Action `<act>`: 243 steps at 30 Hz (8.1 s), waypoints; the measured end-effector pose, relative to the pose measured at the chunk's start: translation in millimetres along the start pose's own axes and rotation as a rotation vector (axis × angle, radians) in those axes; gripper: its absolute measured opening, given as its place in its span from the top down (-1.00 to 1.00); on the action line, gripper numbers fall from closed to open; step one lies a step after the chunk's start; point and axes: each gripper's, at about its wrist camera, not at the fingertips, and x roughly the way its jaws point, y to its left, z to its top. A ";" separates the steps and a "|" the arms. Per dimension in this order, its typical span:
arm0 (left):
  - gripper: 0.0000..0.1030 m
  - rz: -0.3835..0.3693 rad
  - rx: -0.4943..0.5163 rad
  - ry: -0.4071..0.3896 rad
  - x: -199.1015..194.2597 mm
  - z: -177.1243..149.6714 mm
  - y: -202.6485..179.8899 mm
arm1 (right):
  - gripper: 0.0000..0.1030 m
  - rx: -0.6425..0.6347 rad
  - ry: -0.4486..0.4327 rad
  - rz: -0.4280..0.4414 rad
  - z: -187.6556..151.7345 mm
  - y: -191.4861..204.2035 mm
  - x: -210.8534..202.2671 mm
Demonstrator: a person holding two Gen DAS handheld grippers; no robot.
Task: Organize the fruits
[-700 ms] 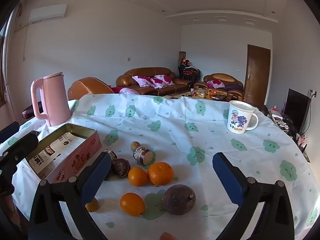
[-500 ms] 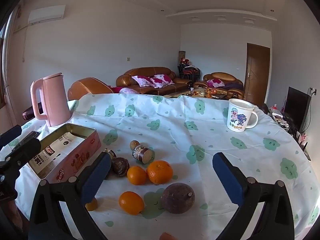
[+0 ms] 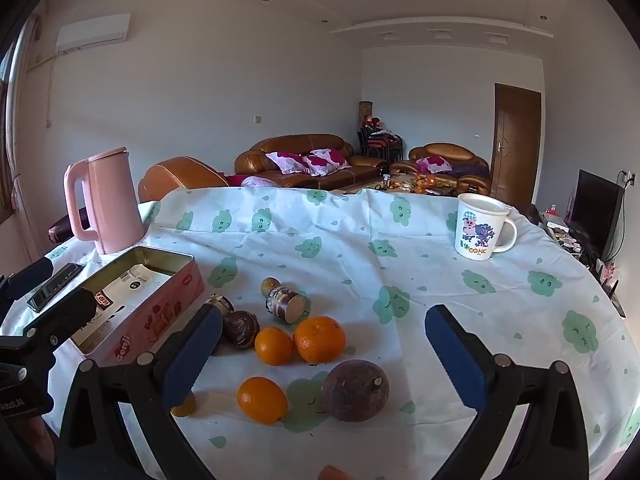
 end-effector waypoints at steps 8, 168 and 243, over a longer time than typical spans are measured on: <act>-1.00 -0.004 0.006 0.007 1.5 -2.6 -5.6 | -0.98 0.009 0.004 0.003 1.3 -2.5 -2.5; 0.47 0.052 -0.057 0.150 64.7 -0.4 117.3 | -0.03 -0.212 0.085 0.434 31.1 150.0 72.5; -0.10 -0.187 0.143 0.358 105.7 -26.8 -48.0 | 0.25 -0.033 0.166 0.201 -28.5 -10.2 42.5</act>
